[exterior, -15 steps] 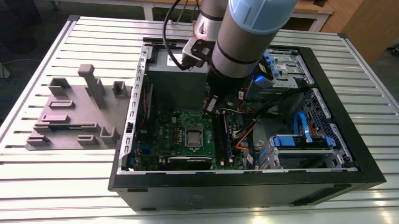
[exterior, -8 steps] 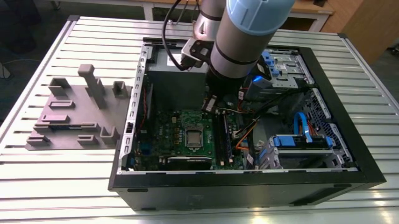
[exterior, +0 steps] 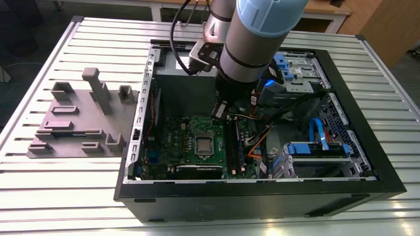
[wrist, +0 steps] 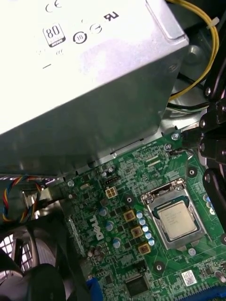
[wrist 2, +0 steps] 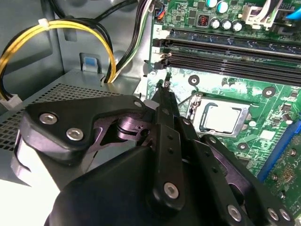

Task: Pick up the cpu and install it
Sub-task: 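Install the first cpu locking lever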

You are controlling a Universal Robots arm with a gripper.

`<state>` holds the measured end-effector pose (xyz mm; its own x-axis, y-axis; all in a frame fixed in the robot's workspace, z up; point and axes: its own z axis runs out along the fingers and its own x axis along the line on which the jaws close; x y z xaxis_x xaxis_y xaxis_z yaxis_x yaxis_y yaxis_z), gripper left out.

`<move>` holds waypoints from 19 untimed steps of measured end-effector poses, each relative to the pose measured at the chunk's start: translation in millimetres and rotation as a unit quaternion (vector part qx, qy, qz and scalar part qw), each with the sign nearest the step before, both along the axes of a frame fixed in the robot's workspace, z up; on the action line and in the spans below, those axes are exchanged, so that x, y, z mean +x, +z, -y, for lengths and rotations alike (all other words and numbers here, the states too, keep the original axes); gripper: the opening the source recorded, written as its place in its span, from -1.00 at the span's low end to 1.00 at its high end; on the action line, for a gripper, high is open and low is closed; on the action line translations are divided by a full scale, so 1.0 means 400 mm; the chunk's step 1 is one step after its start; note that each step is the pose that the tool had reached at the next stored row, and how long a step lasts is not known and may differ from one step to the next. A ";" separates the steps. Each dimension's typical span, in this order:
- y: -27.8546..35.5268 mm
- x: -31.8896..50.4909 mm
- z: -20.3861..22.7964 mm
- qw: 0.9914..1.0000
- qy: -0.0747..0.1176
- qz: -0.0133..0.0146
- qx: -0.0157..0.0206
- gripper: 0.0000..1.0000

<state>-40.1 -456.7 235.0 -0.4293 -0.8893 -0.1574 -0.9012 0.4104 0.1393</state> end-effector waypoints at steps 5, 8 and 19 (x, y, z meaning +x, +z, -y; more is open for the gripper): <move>0.005 -0.001 0.000 1.000 0.008 0.000 -0.026 -0.80; 0.010 -0.002 0.000 1.000 0.011 0.000 -0.026 -0.80; 0.011 -0.008 0.010 0.999 0.040 0.001 -0.029 -0.80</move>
